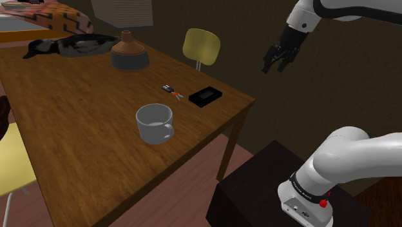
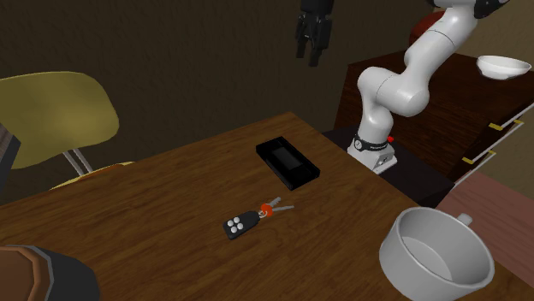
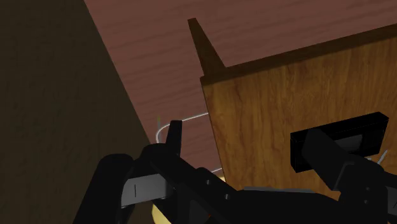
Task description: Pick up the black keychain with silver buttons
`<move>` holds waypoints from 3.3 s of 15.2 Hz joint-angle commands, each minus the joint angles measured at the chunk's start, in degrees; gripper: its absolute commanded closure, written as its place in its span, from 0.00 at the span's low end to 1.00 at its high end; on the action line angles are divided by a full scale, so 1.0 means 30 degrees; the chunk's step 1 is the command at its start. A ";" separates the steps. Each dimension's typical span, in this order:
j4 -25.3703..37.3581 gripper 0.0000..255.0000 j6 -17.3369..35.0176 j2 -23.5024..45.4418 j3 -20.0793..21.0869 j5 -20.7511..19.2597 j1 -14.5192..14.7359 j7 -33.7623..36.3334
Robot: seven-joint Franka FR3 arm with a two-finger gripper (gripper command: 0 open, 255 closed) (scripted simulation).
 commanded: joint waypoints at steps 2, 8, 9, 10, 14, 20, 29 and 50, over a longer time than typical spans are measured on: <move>0.0148 0.00 0.0296 0.0485 0.0314 0.0159 0.0139 0.0294; 0.1505 0.00 0.1900 0.3686 0.2123 0.0856 0.0843 0.2007; 0.1809 0.00 0.2132 0.4261 0.2413 0.0923 0.0939 0.2290; 0.2136 0.00 0.2352 0.4847 0.2696 0.0973 0.1034 0.2575; 0.3661 0.00 0.3098 0.7288 0.3791 0.1001 0.1372 0.3732; 0.6629 0.00 0.3747 1.1229 0.5290 0.0481 0.1848 0.5559; 1.2888 0.00 0.3333 1.7869 0.6870 -0.1501 0.3127 0.8373; 1.4531 1.00 0.4413 2.1009 0.7089 -0.2588 0.4039 0.9487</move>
